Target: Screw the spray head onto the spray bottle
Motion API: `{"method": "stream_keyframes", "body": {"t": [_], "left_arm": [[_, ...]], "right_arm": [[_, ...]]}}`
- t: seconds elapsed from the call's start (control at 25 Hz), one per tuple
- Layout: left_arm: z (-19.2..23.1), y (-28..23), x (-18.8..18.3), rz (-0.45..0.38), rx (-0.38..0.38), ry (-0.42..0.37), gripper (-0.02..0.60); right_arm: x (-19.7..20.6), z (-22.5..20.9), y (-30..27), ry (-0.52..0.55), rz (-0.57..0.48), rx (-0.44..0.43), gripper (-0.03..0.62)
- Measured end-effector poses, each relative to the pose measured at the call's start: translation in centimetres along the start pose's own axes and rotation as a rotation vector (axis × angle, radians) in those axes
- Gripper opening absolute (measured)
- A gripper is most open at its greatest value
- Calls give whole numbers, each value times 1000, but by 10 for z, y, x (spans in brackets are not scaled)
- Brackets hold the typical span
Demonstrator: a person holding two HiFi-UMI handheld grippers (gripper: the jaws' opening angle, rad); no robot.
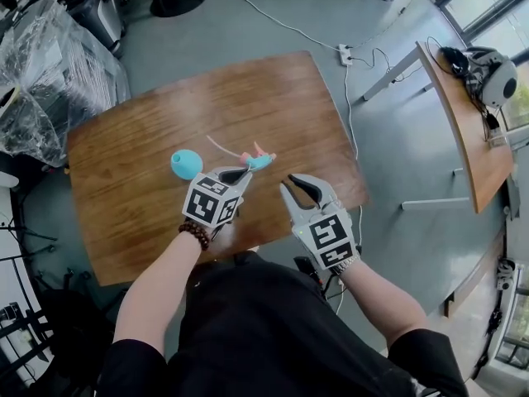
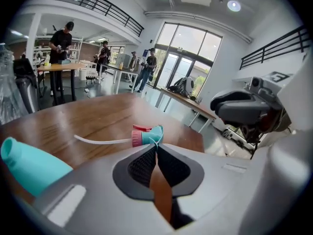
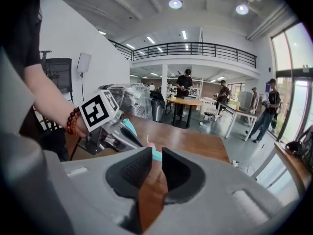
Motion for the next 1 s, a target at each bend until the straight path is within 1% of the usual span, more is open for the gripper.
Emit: {"method": "stream_keyframes", "body": {"t": [0.16, 0.44, 0.56, 0.68, 0.8, 1.0], "left_arm": [[-5, 18, -16, -14, 61, 40, 31], [-14, 46, -32, -11, 183, 64, 31], [-13, 58, -36, -3, 237, 75, 31], [-12, 70, -37, 7, 288, 83, 31], [-9, 81, -39, 11, 339, 93, 31], [-4, 98, -39, 8, 413, 117, 31]], "right_arm": [[-12, 6, 0, 175, 2, -22, 94], [-33, 29, -8, 567, 23, -55, 198], [-43, 42, -15, 740, 45, -64, 215], [-51, 59, -25, 893, 101, -82, 224], [-57, 70, -37, 1001, 143, -93, 232], [-56, 80, -58, 1124, 188, -74, 232]]}}
Point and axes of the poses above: the fingertips, and each gripper's own axes: y backward along the fingers, z to its left, x out of its underside, the point moved 3 cm from there along y, backward along the fingers, and after that the axes turned 6 degrees about -x, right-handed, at the moved point
